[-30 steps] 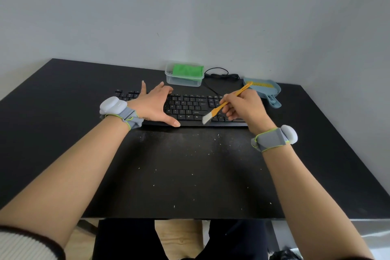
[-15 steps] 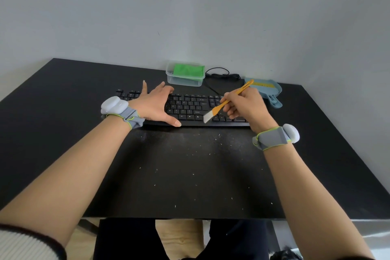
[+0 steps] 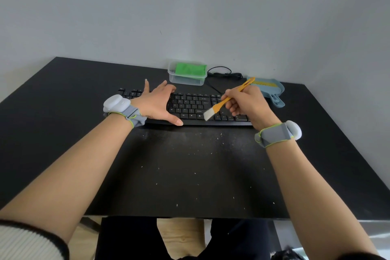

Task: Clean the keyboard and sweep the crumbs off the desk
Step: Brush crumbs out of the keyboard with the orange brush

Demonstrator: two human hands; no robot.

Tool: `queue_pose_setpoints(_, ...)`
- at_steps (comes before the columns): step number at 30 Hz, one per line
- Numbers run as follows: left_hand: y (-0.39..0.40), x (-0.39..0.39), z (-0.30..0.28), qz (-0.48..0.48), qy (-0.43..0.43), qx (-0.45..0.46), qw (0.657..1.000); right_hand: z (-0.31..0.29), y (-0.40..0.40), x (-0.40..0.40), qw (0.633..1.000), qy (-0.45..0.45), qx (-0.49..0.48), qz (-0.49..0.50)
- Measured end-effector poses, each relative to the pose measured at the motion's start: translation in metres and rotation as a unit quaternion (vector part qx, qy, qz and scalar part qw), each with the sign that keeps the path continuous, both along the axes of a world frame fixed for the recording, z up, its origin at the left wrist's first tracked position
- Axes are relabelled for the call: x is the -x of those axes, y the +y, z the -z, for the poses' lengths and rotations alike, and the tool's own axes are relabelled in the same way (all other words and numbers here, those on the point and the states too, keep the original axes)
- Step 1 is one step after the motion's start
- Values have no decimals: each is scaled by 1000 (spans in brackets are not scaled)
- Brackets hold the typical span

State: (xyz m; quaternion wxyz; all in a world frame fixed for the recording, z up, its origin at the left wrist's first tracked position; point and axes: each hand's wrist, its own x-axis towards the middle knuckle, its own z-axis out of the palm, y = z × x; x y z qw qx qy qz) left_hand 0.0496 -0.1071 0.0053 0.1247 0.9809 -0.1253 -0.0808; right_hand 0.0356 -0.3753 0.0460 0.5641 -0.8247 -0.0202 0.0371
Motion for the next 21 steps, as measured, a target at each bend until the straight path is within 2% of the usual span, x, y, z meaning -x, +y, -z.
queue_pose_setpoints(3, 1, 0, 0, 0, 2, -3, 1000, 8, 17, 4, 999, -30, 45, -2)
queue_pose_setpoints(7, -1, 1, 0, 1, 1, -4, 1000, 8, 28, 5, 993, -9, 119, -25)
queue_pose_setpoints(10, 0, 2, 0, -1, 0, 1, 1000, 2, 27, 0, 996, -30, 86, -10)
queue_pose_setpoints(13, 0, 2, -1, -2, 0, 0, 1000, 8, 33, 3, 991, -56, 125, -3)
queue_pose_setpoints(15, -1, 2, 0, -1, 0, 2, 1000, 8, 33, 4, 988, -42, 146, -16)
queue_pose_setpoints(19, 1, 1, -1, -3, 0, 7, 1000, 1, 27, -3, 994, -52, 95, 13)
queue_pose_setpoints(21, 1, 1, -1, -4, 2, 6, 1000, 4, 31, -1, 993, -50, 110, 0)
